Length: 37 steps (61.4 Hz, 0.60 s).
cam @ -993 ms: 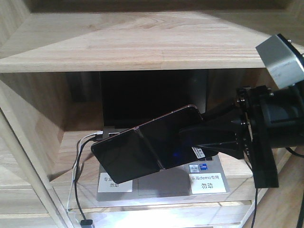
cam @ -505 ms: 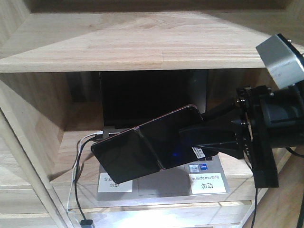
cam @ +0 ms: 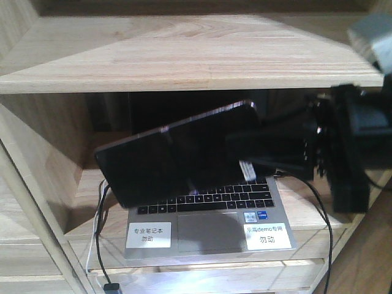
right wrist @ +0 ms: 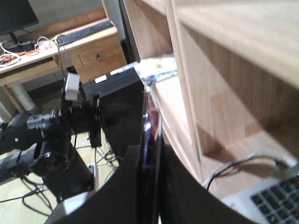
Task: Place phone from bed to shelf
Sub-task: 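Raise the phone with the right gripper up onto the shelf above the laptop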
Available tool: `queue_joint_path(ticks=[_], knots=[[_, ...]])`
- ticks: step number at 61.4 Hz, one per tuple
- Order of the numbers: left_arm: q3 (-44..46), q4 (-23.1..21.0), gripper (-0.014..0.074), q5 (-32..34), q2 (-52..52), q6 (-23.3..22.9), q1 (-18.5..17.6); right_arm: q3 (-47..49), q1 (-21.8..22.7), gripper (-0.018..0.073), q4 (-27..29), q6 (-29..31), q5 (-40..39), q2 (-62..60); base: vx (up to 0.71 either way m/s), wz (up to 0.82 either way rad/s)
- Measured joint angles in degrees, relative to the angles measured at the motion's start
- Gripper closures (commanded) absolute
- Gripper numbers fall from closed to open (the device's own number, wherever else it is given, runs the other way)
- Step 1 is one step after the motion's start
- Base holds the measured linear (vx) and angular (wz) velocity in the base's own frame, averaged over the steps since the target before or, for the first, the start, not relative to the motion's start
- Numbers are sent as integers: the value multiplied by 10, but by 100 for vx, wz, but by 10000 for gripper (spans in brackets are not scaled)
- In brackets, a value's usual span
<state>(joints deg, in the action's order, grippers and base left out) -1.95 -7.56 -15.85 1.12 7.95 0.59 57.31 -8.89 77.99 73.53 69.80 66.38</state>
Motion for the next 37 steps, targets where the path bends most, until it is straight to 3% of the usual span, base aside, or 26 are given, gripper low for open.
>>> queue_joint_path(ticks=[20, 37], knots=[[0, 0, 596, 0, 0, 0, 0, 107, 0, 560, 3, -6, -9, 0, 0, 0], [0, 0, 596, 0, 0, 0, 0, 186, 0, 560, 1, -12, -140, 1, 0, 0]])
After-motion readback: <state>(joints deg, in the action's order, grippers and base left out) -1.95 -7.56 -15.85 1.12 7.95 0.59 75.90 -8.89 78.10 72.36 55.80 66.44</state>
